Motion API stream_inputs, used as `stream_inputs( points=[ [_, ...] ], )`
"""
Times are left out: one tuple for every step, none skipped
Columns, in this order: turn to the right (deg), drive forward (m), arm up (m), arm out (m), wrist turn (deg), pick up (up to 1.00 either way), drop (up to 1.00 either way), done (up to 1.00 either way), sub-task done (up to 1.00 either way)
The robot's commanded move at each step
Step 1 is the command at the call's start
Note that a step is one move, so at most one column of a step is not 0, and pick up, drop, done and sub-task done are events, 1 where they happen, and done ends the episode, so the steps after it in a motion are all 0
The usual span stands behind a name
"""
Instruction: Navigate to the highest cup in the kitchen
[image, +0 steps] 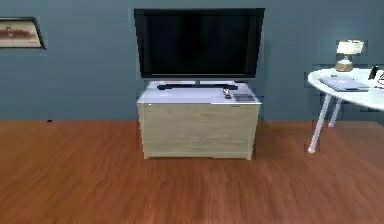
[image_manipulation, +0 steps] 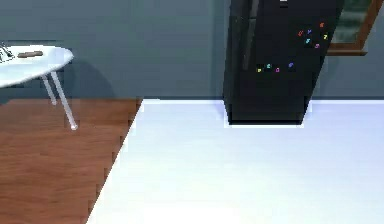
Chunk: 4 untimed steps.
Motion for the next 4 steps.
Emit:
stream_inputs(
  points=[
    [-36.0, 0.00, 0.00, 0.00, 0.0, 0.00, 0.00, 0.00, 0.00],
    [0.0, 0.95, 0.00, 0.00, 0.0, 0.00, 0.00, 0.00, 0.00],
    [-33.0, 0.00, 0.00, 0.00, 0.0, 0.00, 0.00, 0.00, 0.00],
    [0.0, 0.95, 0.00, 0.00, 0.0, 0.00, 0.00, 0.00, 0.00]
  ],
)
